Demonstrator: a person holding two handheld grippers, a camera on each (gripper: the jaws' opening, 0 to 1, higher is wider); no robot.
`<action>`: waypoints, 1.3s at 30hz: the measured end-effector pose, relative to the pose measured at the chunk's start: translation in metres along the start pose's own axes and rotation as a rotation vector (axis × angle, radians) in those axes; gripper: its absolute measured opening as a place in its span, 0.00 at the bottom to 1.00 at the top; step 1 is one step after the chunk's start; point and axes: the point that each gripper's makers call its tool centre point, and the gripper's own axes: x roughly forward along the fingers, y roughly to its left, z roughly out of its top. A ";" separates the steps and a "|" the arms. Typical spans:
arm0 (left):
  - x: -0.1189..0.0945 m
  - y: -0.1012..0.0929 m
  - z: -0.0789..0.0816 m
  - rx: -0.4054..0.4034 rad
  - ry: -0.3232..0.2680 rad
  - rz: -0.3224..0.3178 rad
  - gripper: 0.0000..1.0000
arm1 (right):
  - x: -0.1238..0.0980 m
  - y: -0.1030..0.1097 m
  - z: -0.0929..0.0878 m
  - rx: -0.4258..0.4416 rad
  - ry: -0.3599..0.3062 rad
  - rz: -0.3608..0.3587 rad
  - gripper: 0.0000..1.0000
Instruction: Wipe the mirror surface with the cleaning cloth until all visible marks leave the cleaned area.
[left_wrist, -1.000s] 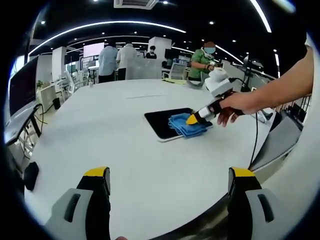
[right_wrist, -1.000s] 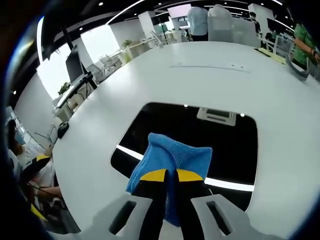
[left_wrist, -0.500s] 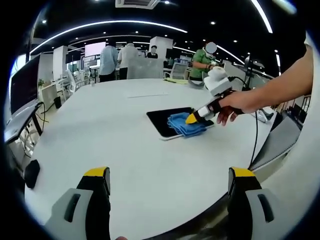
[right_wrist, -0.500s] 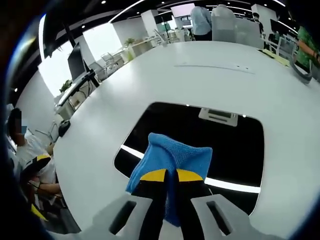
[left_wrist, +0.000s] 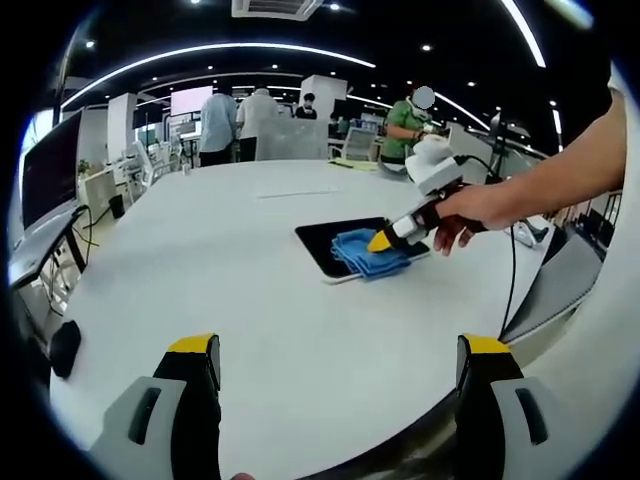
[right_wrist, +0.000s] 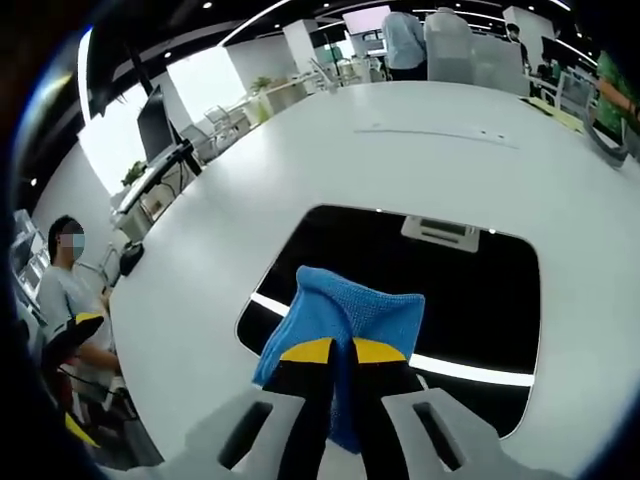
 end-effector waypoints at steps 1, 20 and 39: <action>0.000 0.000 0.000 0.000 -0.001 0.000 0.99 | 0.001 0.001 0.000 0.000 0.000 0.000 0.02; -0.003 0.003 -0.002 -0.016 -0.011 0.011 0.99 | 0.003 0.010 0.001 -0.023 -0.001 -0.024 0.02; -0.011 0.012 -0.008 -0.030 -0.011 0.021 0.99 | 0.008 0.022 0.005 -0.028 0.009 -0.044 0.02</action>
